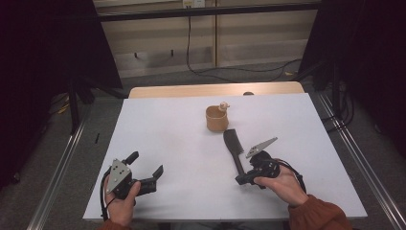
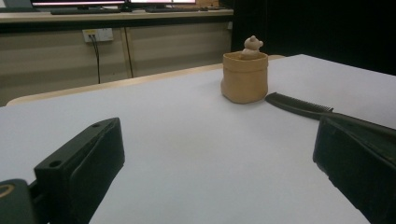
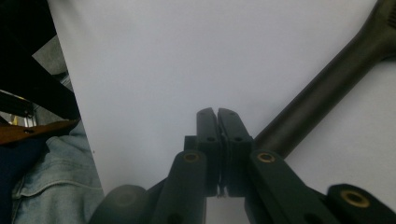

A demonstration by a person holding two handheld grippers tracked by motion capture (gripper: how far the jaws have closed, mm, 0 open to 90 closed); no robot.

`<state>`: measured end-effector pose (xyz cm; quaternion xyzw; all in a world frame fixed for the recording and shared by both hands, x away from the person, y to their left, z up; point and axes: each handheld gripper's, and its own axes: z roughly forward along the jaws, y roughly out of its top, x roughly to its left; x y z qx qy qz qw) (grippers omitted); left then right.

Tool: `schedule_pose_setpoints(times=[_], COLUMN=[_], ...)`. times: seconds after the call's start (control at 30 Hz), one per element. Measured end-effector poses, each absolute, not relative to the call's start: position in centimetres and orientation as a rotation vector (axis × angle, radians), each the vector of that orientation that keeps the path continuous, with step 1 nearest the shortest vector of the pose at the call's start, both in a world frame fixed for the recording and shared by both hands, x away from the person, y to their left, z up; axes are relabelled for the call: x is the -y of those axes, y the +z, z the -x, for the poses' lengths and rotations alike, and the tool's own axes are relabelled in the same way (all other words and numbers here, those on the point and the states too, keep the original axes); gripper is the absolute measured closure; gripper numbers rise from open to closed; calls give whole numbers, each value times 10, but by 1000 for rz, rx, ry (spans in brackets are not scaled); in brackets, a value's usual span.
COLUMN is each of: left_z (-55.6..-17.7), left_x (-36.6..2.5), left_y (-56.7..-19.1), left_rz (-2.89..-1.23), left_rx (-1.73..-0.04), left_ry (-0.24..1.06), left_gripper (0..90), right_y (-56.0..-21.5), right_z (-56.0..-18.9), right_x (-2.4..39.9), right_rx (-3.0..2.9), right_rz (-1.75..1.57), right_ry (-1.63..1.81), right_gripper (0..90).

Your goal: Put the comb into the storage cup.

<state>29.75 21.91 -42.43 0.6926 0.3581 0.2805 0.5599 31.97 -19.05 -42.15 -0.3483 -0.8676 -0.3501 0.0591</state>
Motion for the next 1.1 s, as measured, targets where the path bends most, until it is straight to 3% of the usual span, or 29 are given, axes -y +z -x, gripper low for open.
schedule_pose_setpoints(times=[0.23,0.53,0.73,1.1], left_z=[-297,-298,-301,-303], left_x=[-218,-216,-214,-212], left_y=[-424,-423,-423,-424], left_rz=[-1630,-1630,-1633,-1636], left_rx=[-840,-831,-825,-827], left_ry=[660,648,639,638], left_gripper=[22,21,22,22], right_y=[-413,-405,-405,-402], right_z=[-318,-318,-322,-342], right_x=[193,195,198,191], right_rx=[2637,2676,2668,2735], right_rz=[1080,1186,1322,1543], right_ry=[-1124,-1150,-1157,-1004], right_gripper=[744,327,138,108])
